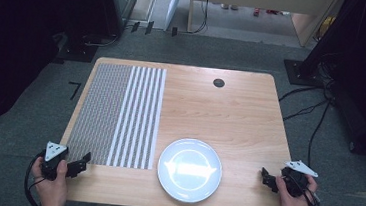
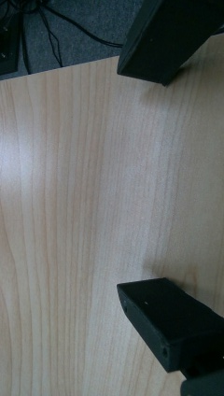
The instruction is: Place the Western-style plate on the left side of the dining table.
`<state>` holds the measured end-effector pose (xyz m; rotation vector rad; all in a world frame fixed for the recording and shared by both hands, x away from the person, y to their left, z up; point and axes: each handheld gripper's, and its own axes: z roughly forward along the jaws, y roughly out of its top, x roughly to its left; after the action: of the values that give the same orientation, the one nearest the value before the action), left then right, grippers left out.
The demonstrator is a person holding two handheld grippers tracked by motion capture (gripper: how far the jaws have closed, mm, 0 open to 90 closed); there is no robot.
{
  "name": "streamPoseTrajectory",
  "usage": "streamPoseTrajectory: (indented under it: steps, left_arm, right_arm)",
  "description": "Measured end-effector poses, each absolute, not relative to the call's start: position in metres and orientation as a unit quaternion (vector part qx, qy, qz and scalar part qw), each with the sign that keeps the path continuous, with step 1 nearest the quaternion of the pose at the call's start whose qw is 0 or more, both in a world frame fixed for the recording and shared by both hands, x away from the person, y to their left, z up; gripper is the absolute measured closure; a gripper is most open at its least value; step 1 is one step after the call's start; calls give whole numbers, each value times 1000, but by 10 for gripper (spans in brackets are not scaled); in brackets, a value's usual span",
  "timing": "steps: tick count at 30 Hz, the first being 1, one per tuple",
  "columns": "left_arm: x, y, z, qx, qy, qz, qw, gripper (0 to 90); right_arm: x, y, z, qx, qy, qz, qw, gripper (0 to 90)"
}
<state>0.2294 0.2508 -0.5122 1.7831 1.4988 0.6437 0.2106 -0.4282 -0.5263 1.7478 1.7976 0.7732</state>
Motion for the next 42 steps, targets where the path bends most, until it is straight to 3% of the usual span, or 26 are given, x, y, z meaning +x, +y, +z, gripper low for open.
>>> streamPoseTrajectory:
  steps: [42]
  left_arm:
    - [220, 186, -498, 740, 496, 236, 388, 149]
  right_arm:
    - [203, -378, -517, 595, 693, 340, 223, 2]
